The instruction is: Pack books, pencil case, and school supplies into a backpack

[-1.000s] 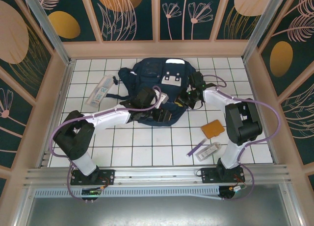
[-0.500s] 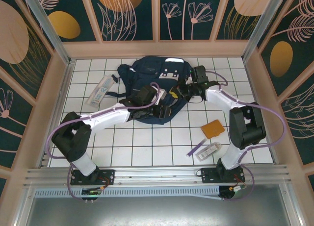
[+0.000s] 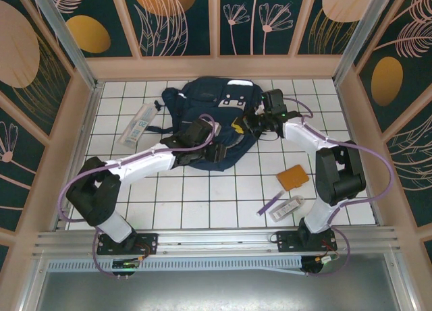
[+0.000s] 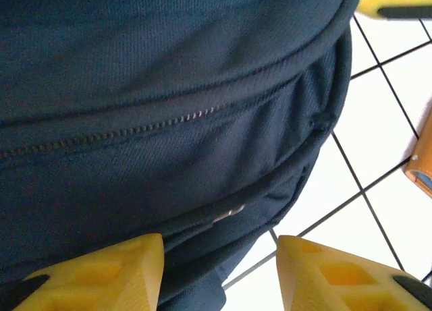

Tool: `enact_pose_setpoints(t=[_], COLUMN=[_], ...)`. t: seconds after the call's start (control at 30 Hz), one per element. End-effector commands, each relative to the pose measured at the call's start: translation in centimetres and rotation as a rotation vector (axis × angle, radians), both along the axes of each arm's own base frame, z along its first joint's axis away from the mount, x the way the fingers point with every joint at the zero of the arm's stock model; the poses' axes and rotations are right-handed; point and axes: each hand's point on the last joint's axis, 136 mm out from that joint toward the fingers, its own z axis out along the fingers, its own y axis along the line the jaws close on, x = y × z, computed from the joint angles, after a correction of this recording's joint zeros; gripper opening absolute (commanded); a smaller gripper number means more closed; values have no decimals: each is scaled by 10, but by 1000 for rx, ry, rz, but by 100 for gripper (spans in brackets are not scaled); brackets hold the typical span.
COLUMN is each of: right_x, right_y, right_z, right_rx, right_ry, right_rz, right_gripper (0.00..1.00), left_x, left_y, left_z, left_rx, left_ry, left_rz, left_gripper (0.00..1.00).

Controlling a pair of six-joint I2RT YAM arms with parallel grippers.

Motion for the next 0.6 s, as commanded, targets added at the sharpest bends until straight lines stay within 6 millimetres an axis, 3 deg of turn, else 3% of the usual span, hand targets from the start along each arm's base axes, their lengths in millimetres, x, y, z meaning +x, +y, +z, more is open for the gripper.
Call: enact_pose_setpoints(t=[0.0, 0.07, 0.23, 0.43, 0.47, 0.57], right_x=[10, 10, 13, 16, 17, 19], right_y=[20, 24, 26, 28, 28, 28], right_z=[65, 69, 86, 99, 101, 98], right_rx=[166, 192, 223, 245, 246, 239], right_ry=[-138, -131, -150, -164, -168, -159], right_rz=[67, 81, 76, 77, 76, 76], right_gripper=[0, 0, 0, 0, 0, 0], left_x=[-10, -12, 1, 8, 5, 10], left_y=[-5, -7, 14, 19, 24, 33], left_z=[0, 3, 11, 35, 30, 41], left_rx=[-44, -90, -144, -142, -137, -162], left_ry=[-5, 1, 20, -84, -94, -182], left_rz=[-118, -161, -135, -152, -143, -101], left_gripper=[46, 47, 51, 53, 54, 60])
